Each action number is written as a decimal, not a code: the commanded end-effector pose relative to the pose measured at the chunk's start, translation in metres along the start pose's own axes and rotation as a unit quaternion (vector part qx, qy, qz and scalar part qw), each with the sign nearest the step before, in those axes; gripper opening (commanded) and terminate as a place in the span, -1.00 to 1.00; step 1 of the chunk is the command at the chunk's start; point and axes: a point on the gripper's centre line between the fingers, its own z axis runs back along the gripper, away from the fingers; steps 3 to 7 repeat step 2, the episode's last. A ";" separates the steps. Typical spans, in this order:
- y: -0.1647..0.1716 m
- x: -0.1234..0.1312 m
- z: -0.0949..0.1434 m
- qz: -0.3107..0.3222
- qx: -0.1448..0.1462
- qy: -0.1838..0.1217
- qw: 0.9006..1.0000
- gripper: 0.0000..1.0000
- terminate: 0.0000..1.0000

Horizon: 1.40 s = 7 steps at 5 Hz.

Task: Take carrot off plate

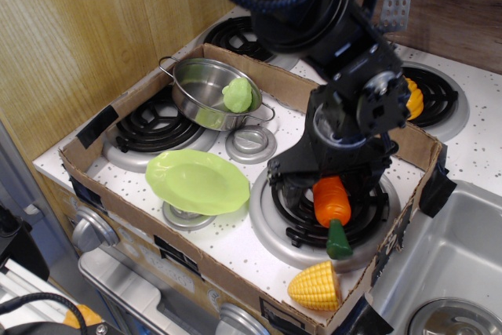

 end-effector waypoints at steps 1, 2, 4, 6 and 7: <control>-0.011 0.038 0.051 -0.013 -0.042 -0.006 0.999 1.00 -1.00; -0.011 0.040 0.059 -0.036 -0.056 -0.028 0.997 1.00 1.00; -0.011 0.040 0.059 -0.036 -0.056 -0.028 0.997 1.00 1.00; -0.011 0.040 0.059 -0.036 -0.056 -0.028 0.997 1.00 1.00; -0.011 0.040 0.059 -0.036 -0.056 -0.028 0.997 1.00 1.00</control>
